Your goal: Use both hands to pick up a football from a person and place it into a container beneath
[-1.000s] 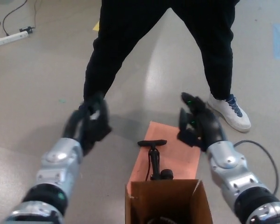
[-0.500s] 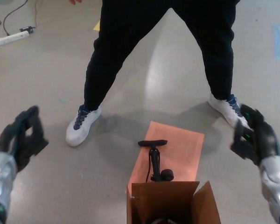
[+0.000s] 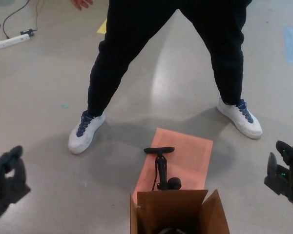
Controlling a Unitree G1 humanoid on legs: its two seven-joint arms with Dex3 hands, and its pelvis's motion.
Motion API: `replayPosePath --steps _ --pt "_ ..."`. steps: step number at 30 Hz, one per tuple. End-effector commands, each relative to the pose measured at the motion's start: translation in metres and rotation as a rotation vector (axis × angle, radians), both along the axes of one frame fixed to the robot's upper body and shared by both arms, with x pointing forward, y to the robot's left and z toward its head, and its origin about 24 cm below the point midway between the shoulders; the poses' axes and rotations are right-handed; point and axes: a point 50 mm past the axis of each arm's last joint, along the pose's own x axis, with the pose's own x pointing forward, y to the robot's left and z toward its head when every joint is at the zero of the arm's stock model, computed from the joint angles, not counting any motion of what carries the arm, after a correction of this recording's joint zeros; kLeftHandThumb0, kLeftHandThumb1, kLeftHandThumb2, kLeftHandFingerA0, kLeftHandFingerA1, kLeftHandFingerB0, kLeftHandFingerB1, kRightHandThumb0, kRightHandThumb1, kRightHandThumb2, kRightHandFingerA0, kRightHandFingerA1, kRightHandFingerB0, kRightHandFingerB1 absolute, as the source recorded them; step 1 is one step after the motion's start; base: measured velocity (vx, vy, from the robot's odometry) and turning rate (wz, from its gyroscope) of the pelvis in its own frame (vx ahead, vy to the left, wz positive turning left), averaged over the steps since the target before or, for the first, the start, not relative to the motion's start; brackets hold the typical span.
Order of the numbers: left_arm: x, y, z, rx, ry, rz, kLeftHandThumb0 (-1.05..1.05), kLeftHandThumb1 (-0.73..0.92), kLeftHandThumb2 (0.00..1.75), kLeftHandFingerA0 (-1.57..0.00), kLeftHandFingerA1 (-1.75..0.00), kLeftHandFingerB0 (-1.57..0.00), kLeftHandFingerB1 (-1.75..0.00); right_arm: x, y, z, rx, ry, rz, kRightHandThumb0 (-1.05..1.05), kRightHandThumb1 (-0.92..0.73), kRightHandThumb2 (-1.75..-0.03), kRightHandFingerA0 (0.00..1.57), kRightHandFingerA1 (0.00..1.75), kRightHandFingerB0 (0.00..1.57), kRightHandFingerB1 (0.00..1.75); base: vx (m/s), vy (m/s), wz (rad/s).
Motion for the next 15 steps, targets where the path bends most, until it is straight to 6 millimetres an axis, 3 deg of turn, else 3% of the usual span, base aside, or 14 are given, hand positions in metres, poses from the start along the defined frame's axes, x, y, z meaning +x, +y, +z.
replayPosePath --steps 1,6,7,8,9,10,11,12,13,14,15 --pt "0.0 0.018 0.016 0.055 -0.063 0.019 -0.88 0.82 1.16 0.0 -0.15 0.0 -0.1 -0.003 -0.01 -0.002 -0.027 0.052 -0.014 -0.74 -0.77 -1.13 0.06 0.44 0.01 0.29 0.0 0.0 0.0" --pt "-0.013 0.011 -0.002 0.028 -0.015 0.0 -0.82 0.79 1.15 0.0 -0.19 0.0 -0.16 -0.022 -0.016 -0.018 -0.037 0.098 -0.02 -0.77 -0.81 -1.13 0.17 0.48 0.0 0.27 0.0 0.0 0.0" --pt "-0.014 0.01 -0.004 0.016 -0.013 0.003 -0.8 0.76 1.12 0.0 -0.23 -0.01 -0.19 -0.023 -0.017 -0.019 -0.045 0.102 -0.016 -0.76 -0.92 -0.75 0.17 0.33 0.06 0.2 0.0 0.0 0.0" --pt "-0.015 0.009 -0.006 -0.002 -0.013 0.009 -0.8 0.76 1.12 0.0 -0.23 -0.01 -0.19 -0.025 -0.018 -0.02 -0.053 0.106 -0.012 -0.76 -0.92 -0.75 0.17 0.33 0.06 0.2 0.0 0.0 0.0" --pt "-0.016 0.008 -0.009 0.012 0.002 0.001 -0.84 0.8 1.14 0.0 -0.2 0.0 -0.16 -0.026 -0.017 -0.021 -0.043 0.105 -0.012 -0.75 -0.8 -1.13 0.17 0.49 0.0 0.28 0.0 0.0 0.0" --pt "-0.015 0.008 -0.009 0.03 0.01 0.003 -0.9 0.82 1.13 -0.06 -0.19 -0.07 -0.15 -0.026 -0.016 -0.022 -0.038 0.105 -0.009 -0.76 -0.92 -0.77 0.18 0.34 0.06 0.2 0.0 0.0 0.0" --pt "-0.015 0.008 -0.008 0.032 0.01 0.005 -0.9 0.82 1.13 -0.06 -0.19 -0.07 -0.15 -0.026 -0.016 -0.021 -0.039 0.105 -0.008 -0.76 -0.92 -0.77 0.18 0.34 0.06 0.2 0.0 0.0 0.0" --pt "-0.014 0.007 -0.008 0.038 0.015 0.005 -0.83 0.79 1.14 0.0 -0.21 -0.03 -0.19 -0.026 -0.016 -0.021 -0.038 0.108 -0.007 -0.78 -0.82 -1.04 0.12 0.42 0.07 0.28 0.0 0.0 0.0" --pt "-0.015 0.007 -0.009 0.038 0.019 0.002 -0.8 0.78 1.14 0.0 -0.21 -0.02 -0.2 -0.027 -0.016 -0.022 -0.039 0.112 -0.006 -0.72 -0.92 -0.77 0.17 0.34 0.06 0.21 0.0 0.0 0.0" --pt "-0.016 0.007 -0.01 0.036 0.022 -0.001 -0.8 0.78 1.14 0.0 -0.21 -0.02 -0.2 -0.028 -0.016 -0.024 -0.042 0.116 -0.006 -0.72 -0.92 -0.77 0.17 0.34 0.06 0.21 0.0 0.0 0.0" --pt "-0.016 0.006 -0.011 0.032 0.023 -0.001 -0.79 0.92 0.7 -0.03 -0.23 -0.02 -0.22 -0.029 -0.017 -0.025 -0.039 0.119 -0.008 -0.74 -0.81 -1.08 0.11 0.44 0.05 0.32 0.0 0.0 0.0"
